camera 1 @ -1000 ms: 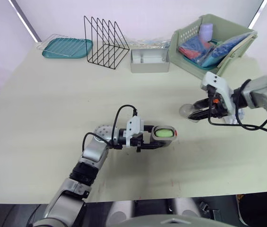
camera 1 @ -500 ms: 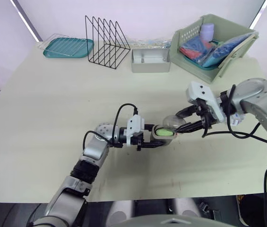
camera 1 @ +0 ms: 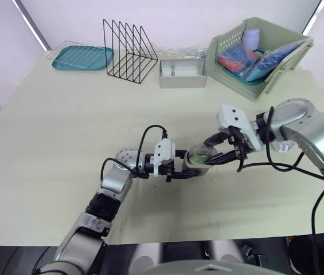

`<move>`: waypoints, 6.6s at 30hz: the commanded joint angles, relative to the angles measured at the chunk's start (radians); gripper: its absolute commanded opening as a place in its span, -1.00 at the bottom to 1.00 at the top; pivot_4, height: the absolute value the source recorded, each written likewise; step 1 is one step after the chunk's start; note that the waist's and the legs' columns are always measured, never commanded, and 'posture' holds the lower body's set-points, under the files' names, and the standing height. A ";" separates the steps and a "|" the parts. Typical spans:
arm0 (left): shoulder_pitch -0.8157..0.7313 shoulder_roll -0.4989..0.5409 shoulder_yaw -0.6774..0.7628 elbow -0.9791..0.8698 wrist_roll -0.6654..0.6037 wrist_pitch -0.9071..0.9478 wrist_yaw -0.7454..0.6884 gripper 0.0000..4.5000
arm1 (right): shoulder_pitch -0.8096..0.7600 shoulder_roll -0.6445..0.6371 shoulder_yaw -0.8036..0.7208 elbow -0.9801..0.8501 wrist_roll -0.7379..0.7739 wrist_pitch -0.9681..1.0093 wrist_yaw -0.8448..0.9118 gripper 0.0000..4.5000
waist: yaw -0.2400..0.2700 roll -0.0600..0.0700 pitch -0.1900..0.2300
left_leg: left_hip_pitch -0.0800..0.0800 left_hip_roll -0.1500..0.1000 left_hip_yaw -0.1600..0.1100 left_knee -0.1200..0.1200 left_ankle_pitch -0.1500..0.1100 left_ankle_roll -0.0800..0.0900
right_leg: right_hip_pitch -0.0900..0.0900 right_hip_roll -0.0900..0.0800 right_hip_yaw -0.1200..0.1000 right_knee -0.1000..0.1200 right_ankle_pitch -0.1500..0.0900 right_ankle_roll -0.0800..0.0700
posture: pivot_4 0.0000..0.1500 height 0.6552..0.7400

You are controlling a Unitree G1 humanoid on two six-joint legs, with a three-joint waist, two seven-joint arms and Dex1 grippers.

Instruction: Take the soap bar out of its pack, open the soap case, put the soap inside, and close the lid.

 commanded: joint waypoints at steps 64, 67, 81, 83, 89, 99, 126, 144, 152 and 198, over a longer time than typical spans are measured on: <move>0.007 -0.003 0.023 -0.014 0.007 -0.046 0.048 -0.10 | -0.107 0.079 0.158 -0.070 -0.108 0.148 0.027 -0.15 | -0.022 -0.001 -0.024 | 0.017 0.001 -0.009 -0.008 0.000 0.000 | 0.022 0.000 -0.007 -0.013 0.000 0.000 | 1.00 1.00; 0.007 -0.004 0.024 -0.009 0.008 -0.055 0.050 -0.10 | -0.112 0.061 0.151 -0.087 -0.102 0.162 0.024 -0.15 | -0.021 0.000 -0.023 | 0.016 0.001 -0.011 -0.008 0.000 0.000 | 0.021 0.000 -0.007 -0.013 0.000 0.000 | 1.00 1.00; 0.006 -0.005 0.023 -0.007 0.012 -0.062 0.050 -0.10 | -0.120 0.045 0.150 -0.073 -0.102 0.169 -0.009 -0.15 | -0.019 0.000 -0.016 | 0.015 0.000 -0.013 -0.008 0.000 0.000 | 0.021 0.000 -0.008 -0.014 0.000 0.000 | 1.00 1.00; 0.007 -0.004 0.022 -0.009 0.012 -0.060 0.050 -0.10 | -0.118 0.049 0.151 -0.071 -0.098 0.172 -0.015 -0.15 | -0.020 0.001 -0.016 | 0.015 0.000 -0.013 -0.008 0.000 0.000 | 0.021 0.000 -0.008 -0.014 0.000 0.000 | 1.00 1.00; 0.011 -0.002 0.022 -0.017 0.012 -0.057 0.052 -0.10 | -0.118 0.052 0.162 -0.055 -0.106 0.161 -0.024 -0.15 | -0.020 0.001 -0.016 | 0.015 0.000 -0.013 -0.008 0.000 0.000 | 0.021 0.000 -0.008 -0.014 0.000 0.000 | 1.00 1.00; 0.012 -0.001 0.021 -0.019 0.012 -0.057 0.051 -0.10 | -0.108 0.054 0.171 -0.043 -0.112 0.147 -0.027 -0.15 | -0.020 0.001 -0.016 | 0.015 0.000 -0.014 -0.008 0.000 0.000 | 0.021 0.000 -0.008 -0.014 0.000 0.000 | 1.00 1.00; 0.013 -0.002 0.013 -0.029 0.011 -0.047 0.055 -0.10 | -0.106 0.043 0.173 -0.027 -0.128 0.106 -0.025 0.87 | -0.018 0.001 -0.009 | -0.001 0.000 -0.015 -0.006 0.000 -0.001 | 0.005 -0.001 -0.009 -0.012 0.000 0.000 | 1.00 1.00; 0.010 -0.005 0.017 -0.020 0.008 -0.051 0.057 -0.10 | 0.026 -0.104 0.105 -0.048 -0.120 0.076 -0.008 0.87 | -0.016 0.001 -0.008 | -0.001 -0.001 -0.014 -0.006 0.000 0.000 | 0.005 -0.001 -0.008 -0.012 0.000 0.000 | 1.00 1.00; 0.010 -0.007 0.025 -0.003 0.001 -0.062 0.050 -0.10 | 0.226 -0.187 -0.040 0.004 -0.124 -0.102 -0.001 0.65 | -0.014 0.001 -0.008 | -0.001 0.000 -0.008 -0.006 0.000 0.000 | 0.005 -0.001 -0.008 -0.012 0.000 0.000 | 1.00 1.00; 0.008 -0.007 0.022 -0.003 0.011 -0.065 0.054 -0.10 | 0.400 -0.023 -0.222 -0.092 0.036 -0.417 0.027 -0.93 | 0.003 0.001 -0.008 | 0.000 0.000 -0.007 -0.003 0.000 0.000 | 0.006 0.000 -0.007 -0.011 0.000 0.000 | 1.00 1.00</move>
